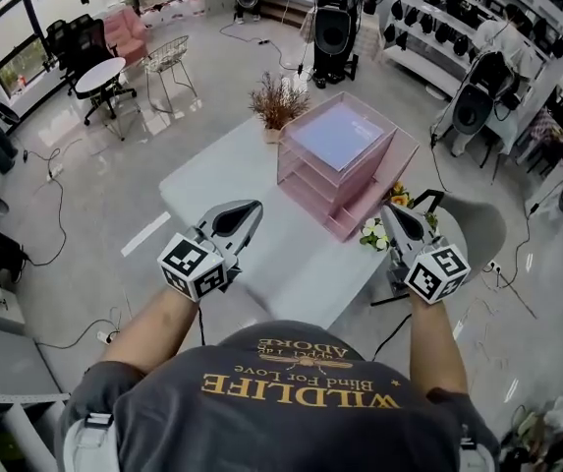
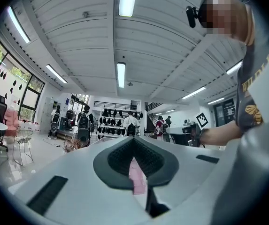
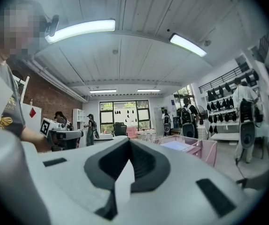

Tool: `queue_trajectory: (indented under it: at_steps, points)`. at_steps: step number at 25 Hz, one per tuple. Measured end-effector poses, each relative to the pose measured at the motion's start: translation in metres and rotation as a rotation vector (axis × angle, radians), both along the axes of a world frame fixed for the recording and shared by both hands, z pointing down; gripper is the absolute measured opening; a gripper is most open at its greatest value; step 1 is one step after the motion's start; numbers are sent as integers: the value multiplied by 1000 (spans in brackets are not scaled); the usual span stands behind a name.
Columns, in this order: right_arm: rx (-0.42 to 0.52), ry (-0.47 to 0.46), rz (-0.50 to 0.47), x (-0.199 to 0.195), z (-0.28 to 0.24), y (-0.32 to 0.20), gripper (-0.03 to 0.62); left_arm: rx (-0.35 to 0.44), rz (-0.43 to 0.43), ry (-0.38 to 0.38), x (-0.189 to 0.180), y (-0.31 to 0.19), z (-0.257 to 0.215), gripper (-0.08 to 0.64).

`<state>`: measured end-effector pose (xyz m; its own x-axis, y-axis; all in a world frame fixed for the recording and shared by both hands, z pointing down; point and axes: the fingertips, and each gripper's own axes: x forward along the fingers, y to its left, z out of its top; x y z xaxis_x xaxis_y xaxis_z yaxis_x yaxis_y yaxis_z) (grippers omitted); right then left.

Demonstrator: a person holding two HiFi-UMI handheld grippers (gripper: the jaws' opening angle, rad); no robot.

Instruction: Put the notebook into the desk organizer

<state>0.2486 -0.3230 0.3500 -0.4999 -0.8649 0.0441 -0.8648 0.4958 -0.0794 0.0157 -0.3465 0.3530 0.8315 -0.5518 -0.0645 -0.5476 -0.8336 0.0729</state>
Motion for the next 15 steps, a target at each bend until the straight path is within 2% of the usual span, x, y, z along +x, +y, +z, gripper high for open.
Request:
queue_trajectory:
  at_steps: [15]
  points:
    - [-18,21,15,4,13,1,-2,-4,7,14,8,4,3,2]
